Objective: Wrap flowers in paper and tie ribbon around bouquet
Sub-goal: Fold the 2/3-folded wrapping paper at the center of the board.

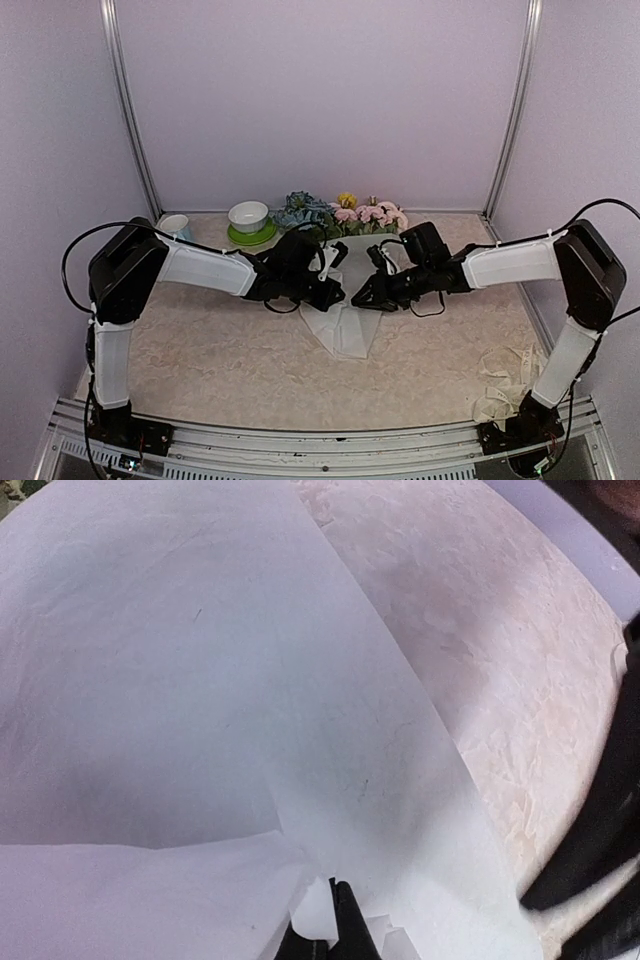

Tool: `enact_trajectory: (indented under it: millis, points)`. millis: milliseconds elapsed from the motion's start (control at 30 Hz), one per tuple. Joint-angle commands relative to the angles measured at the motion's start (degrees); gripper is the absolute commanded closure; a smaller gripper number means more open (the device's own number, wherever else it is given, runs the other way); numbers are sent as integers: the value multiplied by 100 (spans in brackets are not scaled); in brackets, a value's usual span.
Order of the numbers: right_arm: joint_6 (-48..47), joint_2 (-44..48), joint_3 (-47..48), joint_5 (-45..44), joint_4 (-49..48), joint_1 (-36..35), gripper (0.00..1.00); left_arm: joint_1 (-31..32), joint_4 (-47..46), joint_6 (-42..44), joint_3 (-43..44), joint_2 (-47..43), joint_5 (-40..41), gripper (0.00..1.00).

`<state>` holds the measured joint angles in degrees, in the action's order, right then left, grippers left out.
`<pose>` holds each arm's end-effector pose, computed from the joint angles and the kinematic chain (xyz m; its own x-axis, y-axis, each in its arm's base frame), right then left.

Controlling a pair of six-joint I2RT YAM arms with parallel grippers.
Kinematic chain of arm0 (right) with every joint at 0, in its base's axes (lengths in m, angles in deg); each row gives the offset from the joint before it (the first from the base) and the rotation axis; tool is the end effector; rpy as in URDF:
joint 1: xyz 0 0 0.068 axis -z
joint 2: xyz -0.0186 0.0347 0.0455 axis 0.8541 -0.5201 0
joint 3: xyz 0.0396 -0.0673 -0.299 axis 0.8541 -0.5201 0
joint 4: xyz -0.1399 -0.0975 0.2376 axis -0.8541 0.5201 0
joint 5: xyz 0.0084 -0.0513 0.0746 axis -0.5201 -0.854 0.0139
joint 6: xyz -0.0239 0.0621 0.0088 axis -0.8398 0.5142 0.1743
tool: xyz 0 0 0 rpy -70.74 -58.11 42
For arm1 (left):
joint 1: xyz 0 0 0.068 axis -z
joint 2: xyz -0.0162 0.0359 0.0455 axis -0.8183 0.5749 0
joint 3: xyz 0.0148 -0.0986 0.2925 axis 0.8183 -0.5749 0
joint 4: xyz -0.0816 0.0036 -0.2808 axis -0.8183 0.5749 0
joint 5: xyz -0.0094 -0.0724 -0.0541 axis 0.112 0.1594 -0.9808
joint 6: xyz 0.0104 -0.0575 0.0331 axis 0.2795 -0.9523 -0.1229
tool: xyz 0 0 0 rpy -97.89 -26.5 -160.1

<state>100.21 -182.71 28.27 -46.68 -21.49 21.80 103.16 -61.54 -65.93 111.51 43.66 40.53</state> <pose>0.3025 0.2635 0.1812 -0.9492 -0.0424 -0.3118 -0.2743 0.5967 0.7541 0.3332 -0.3878 0.1480 -0.5776 0.3548 -0.7352 0.7267 0.6338 -0.2650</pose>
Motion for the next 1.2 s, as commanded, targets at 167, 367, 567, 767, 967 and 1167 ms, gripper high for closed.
enact_trajectory:
  millis: [167, 367, 567, 767, 967, 1167]
  points:
    - [-860, -331, 133, -968, 1118, 957, 52, 126, 140, 239, 158, -90, 125, 100]
    - [-1093, -1158, 417, -149, 611, 896, 60, 207, 248, 313, 354, -98, 129, 100]
    - [-1005, -1457, 625, 38, 353, 613, 90, 444, 452, 571, 906, 89, 25, 100]
    - [-768, -1261, 396, 258, 14, 566, 93, 475, 593, 637, 1143, 571, -148, 100]
    - [-669, -858, 222, 176, 187, 628, 91, 466, 847, 837, 1236, 918, -120, 100]
    - [-753, -113, 189, -258, 744, 845, 82, 432, 811, 892, 1129, 1015, -140, 100]
